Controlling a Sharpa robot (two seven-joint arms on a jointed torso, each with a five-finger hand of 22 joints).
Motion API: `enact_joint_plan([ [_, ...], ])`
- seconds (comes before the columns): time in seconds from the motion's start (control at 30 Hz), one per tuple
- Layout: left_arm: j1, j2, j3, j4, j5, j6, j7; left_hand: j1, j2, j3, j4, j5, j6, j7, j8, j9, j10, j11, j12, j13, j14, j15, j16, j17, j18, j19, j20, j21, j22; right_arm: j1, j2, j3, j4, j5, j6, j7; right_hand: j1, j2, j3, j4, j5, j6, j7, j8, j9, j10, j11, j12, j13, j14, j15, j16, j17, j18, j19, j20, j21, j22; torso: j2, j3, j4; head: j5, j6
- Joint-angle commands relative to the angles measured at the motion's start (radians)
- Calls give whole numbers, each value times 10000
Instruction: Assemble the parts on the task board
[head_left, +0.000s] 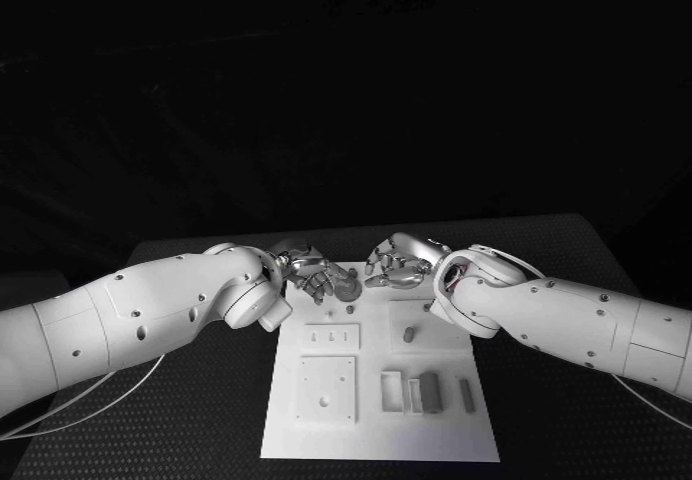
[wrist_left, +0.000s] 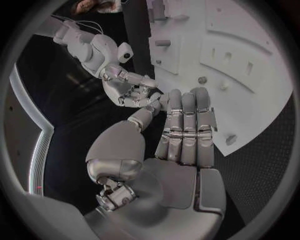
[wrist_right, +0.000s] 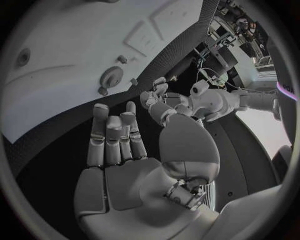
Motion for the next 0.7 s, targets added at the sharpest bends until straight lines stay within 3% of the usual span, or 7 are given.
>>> enact_joint_plan([
  [0.03,-9,-80,-103,104,-385,204,-154,11,-63,100,-35,52,343,-292,26,292,-64,11,63,17,-18,-24,57,17,115,-19,-65,66,20,-7,-79,2,-69,363,-259,353,10,-155,-70,14,56,-53,96,-50,-15,-100,8,-74,-33,-84,14,-56,-20,149,-79,28,-84,132,-6,0,8,16,-18],
  [0.17,-9,-122,-173,193,-1014,-126,-308,25,-102,105,-38,66,362,-302,24,324,-58,2,86,45,-10,-29,83,22,118,-16,-70,73,51,-6,-192,4,-243,583,-426,485,21,-187,-75,36,56,-109,123,-84,-26,-137,32,-98,-60,-121,38,-85,-40,149,-115,53,-111,129,-11,-1,15,27,-43],
  [0.4,-10,-304,-510,607,-2796,-1136,-1098,70,-183,121,-35,76,411,-325,9,391,-21,-29,151,113,35,-54,158,35,126,22,-90,108,139,22,-333,55,-526,1025,-713,676,10,-175,-80,61,54,-112,128,-86,-25,-140,38,-100,-68,-125,45,-89,-46,149,-116,61,-115,129,-25,1,10,93,-107],
  [0.47,-10,-377,-689,786,-3157,-1393,-1379,92,-229,127,-34,77,441,-338,-1,419,6,-47,184,145,63,-68,198,42,132,50,-103,131,185,90,-337,148,-682,1216,-829,776,8,-162,-81,71,55,-109,129,-85,-25,-137,39,-98,-71,-123,46,-88,-48,149,-114,63,-115,129,-20,5,13,117,-149],
  [0.53,-11,-384,-773,872,-3371,-1524,-1535,99,-242,129,-34,80,452,-342,-4,427,17,-53,195,156,73,-73,212,45,134,60,-108,140,202,124,-329,228,-781,1319,-872,823,14,-153,-79,73,56,-109,128,-85,-24,-134,39,-96,-73,-121,47,-86,-48,149,-111,64,-114,130,-18,8,19,137,-174],
  [0.7,-112,-385,-881,1129,-3990,-1739,-1998,120,-293,125,-33,84,496,-362,1,445,71,-81,236,184,123,-96,258,59,145,113,-126,179,243,206,-248,399,-1063,1512,-939,893,23,-135,-82,74,55,-107,128,-84,-22,-127,38,-91,-77,-115,47,-83,-51,148,-106,65,-112,132,-3,-2,33,148,-267],
])
